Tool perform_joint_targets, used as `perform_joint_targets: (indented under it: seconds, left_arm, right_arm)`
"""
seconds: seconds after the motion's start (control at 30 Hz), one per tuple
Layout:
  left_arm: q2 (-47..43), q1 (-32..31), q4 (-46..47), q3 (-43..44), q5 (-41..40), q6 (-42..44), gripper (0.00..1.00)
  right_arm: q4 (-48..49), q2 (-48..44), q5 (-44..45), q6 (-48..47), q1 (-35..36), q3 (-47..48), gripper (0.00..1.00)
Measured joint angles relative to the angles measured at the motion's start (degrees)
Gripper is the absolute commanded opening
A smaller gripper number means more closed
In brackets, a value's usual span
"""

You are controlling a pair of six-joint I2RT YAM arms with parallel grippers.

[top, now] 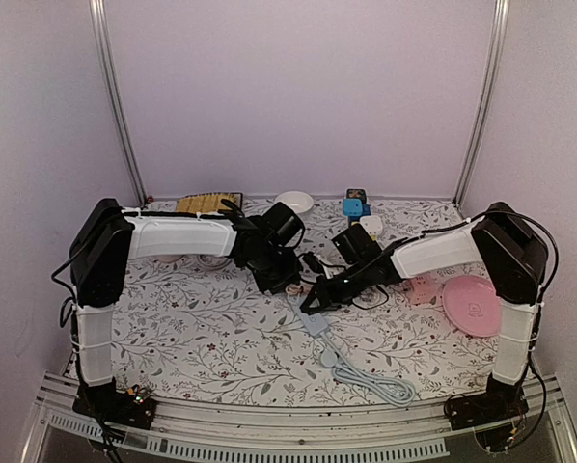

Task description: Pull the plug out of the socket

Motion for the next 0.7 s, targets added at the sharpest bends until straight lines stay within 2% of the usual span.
perform_joint_targets:
  seconds: [0.23,0.53,0.7]
  left_arm:
    - [-0.6,-0.2,0.5,-0.6,-0.6,0.0,0.00]
    - [-8.7,0.3,7.2,-10.8,-0.7,-2.5,0.00]
    - [-9.4,1.1,8.7,-11.5,-0.6,-2.5,0.00]
  right_arm:
    - [-0.9,1.1,4.0,1.3,0.1,2.7,0.03]
    - [-1.4,1.4,5.2,1.8,1.1,5.0,0.03]
    - [-1.7,1.5,6.4,1.6,1.1,5.6,0.03]
